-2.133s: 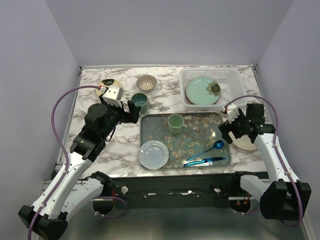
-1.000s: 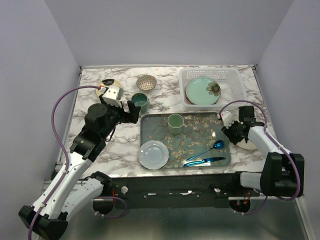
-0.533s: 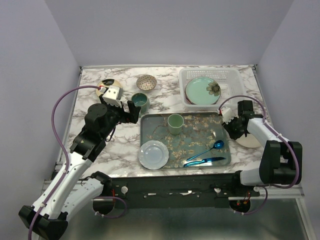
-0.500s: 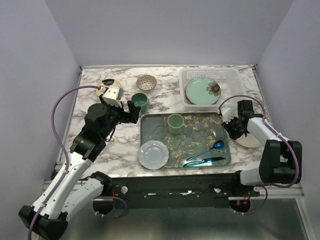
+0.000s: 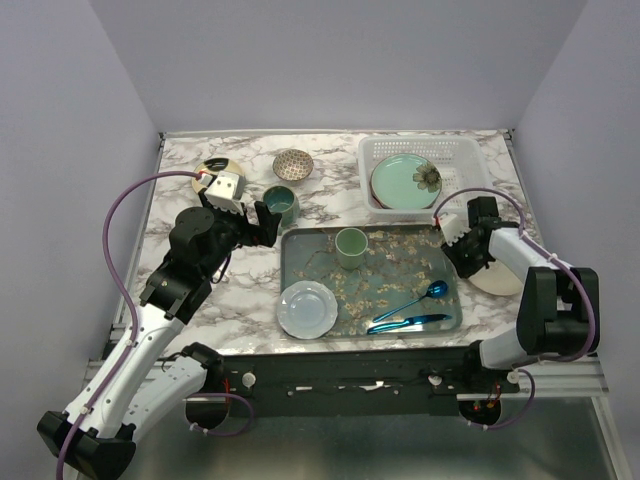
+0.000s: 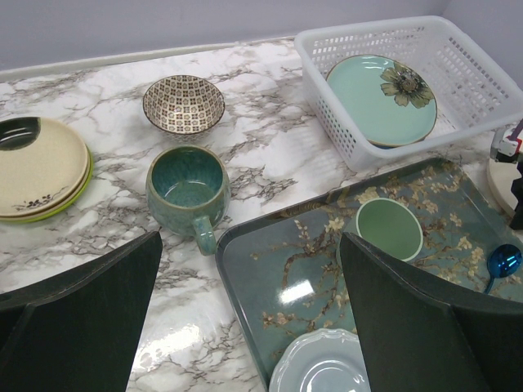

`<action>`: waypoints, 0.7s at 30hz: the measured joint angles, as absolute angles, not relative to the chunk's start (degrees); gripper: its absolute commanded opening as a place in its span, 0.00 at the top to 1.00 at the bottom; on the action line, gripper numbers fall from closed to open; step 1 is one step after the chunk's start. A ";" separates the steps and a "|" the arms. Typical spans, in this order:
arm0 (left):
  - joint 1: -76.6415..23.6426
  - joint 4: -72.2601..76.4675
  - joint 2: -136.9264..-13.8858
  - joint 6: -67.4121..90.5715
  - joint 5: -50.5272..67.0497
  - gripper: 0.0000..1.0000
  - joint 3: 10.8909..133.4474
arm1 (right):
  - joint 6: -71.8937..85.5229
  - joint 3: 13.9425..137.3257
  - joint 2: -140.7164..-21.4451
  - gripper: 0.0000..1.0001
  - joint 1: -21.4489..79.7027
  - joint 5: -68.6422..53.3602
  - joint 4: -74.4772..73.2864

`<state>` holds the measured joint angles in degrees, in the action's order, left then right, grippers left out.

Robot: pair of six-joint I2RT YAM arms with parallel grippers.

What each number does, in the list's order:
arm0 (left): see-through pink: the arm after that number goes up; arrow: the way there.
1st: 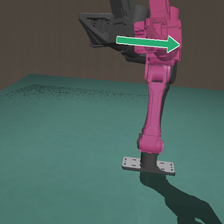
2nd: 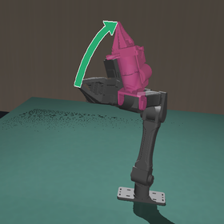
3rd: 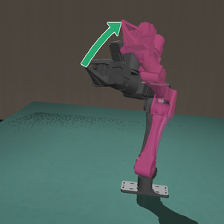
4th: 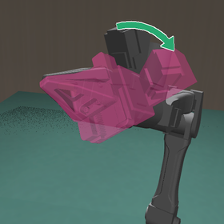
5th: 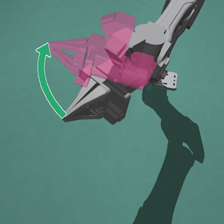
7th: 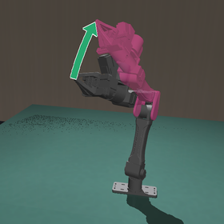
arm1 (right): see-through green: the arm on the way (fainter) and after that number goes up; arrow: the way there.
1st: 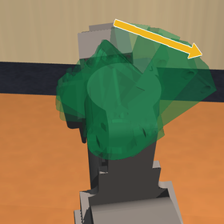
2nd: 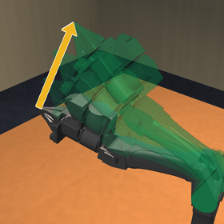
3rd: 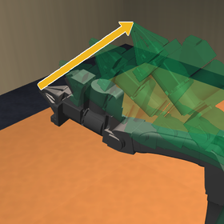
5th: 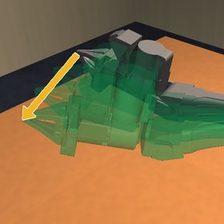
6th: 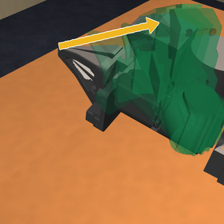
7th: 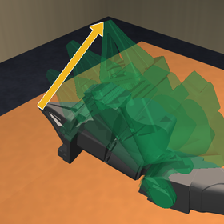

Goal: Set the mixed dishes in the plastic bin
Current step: Pick up the plate at the center of the board.

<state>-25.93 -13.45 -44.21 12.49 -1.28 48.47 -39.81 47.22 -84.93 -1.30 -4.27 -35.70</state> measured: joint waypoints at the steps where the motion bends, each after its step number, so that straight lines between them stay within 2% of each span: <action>1: -25.93 -13.45 -44.21 12.51 -1.28 0.01 48.47 | -39.48 47.40 -85.01 0.86 -1.17 -3.92 -35.75; 6: -25.93 -13.43 -44.03 12.49 -1.28 0.01 48.27 | -38.52 47.53 -84.84 0.94 -1.06 -1.85 -35.64; 11: -25.91 -13.43 -43.97 12.53 -0.86 0.01 48.23 | -38.39 46.96 -81.58 0.98 -1.06 -0.58 -35.66; 21: -25.82 -11.94 -44.47 15.33 8.27 0.01 48.05 | -40.80 45.30 -69.01 0.99 -1.06 -3.16 -41.19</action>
<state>-25.82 -11.94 -44.47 15.33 8.27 48.05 -40.80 45.30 -69.01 -1.06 -3.16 -41.19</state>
